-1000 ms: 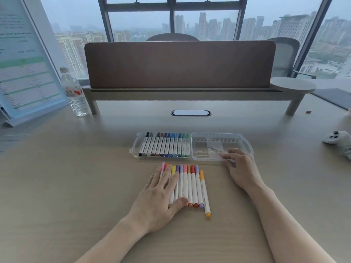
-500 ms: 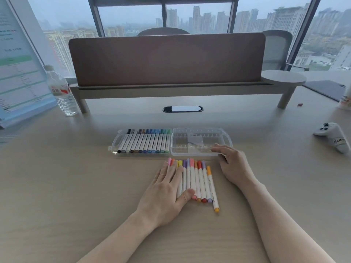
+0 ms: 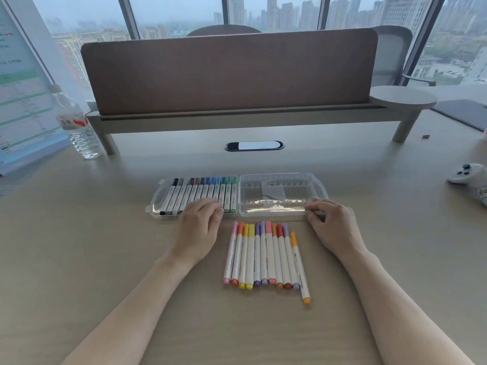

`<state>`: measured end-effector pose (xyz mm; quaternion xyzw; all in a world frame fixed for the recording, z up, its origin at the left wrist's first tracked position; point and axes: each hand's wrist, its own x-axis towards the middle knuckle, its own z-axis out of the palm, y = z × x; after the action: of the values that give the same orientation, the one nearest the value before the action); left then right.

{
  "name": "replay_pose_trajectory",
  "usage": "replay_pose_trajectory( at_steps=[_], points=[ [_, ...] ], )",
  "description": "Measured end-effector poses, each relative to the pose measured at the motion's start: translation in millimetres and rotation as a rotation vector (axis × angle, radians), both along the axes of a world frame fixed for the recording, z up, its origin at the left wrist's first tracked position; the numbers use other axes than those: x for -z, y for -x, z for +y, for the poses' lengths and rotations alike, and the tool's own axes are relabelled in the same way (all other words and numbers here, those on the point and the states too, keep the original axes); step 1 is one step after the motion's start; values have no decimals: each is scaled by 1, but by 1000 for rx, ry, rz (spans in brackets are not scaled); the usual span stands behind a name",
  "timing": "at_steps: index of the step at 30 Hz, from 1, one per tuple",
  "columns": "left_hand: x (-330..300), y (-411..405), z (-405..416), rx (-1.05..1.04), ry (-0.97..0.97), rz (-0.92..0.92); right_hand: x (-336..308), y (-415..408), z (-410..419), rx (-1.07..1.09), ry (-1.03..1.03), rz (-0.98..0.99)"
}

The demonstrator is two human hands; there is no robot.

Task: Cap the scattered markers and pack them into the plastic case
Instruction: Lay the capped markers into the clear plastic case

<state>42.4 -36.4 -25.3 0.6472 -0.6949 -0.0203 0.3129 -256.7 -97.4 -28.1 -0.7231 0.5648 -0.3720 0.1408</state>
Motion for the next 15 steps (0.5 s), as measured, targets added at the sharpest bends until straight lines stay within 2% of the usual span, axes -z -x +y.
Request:
replay_pose_trajectory(
  at_steps=[15],
  points=[
    [11,-11,-7,-48,-16,-81,-4,-4,13,27,9,20]
  ],
)
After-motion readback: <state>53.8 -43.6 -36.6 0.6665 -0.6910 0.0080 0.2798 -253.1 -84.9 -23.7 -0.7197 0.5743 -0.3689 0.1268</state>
